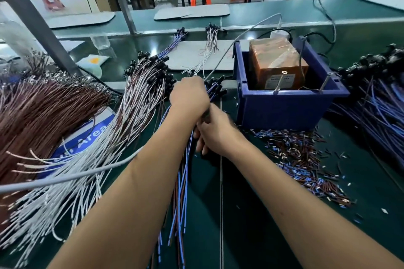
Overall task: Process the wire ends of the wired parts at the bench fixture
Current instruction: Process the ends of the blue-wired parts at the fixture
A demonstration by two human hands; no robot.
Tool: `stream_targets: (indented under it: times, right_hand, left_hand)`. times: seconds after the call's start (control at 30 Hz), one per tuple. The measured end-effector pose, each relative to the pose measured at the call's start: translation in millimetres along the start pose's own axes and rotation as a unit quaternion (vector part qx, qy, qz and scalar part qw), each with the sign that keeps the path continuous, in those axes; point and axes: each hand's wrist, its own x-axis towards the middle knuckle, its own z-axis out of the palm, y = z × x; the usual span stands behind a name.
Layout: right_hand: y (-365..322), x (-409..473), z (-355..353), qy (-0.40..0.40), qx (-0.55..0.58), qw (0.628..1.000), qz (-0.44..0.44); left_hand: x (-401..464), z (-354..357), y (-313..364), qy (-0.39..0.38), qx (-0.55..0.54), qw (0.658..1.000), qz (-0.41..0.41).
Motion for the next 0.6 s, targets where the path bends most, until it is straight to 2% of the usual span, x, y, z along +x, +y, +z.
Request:
stream_targets:
  times: [0.2, 0.3, 0.37, 0.5, 0.53, 0.6]
  right_hand:
    - [4.5, 1.0, 4.5, 0.008, 0.014, 1.0, 0.002]
    - [7.3, 1.6, 6.1, 0.005, 0.04, 0.999, -0.01]
    - [6.2, 0.0, 4.3, -0.013, 0.061, 0.998, -0.017]
    - [-0.9, -12.2, -4.8, -0.037, 0.122, 0.989, -0.078]
    - [-3.6, -17.9, -6.8, -0.051, 0.156, 0.982, -0.097]
    - [-7.6, -29.3, -10.8, -0.11, 0.251, 0.956, -0.104]
  left_hand:
    - [-4.2, -10.6, -6.9, -0.048, -0.026, 0.998, -0.009]
    - [-8.6, -12.6, -12.4, 0.005, -0.13, 0.991, -0.033]
    - [-15.0, -15.9, -10.5, 0.048, -0.227, 0.972, -0.048]
    - [-34.5, -34.0, 2.8, 0.117, -0.462, 0.876, -0.076]
    - [-40.0, -40.8, 9.2, 0.138, -0.512, 0.845, -0.067]
    - [-46.0, -57.3, 21.0, 0.182, -0.622, 0.76, -0.042]
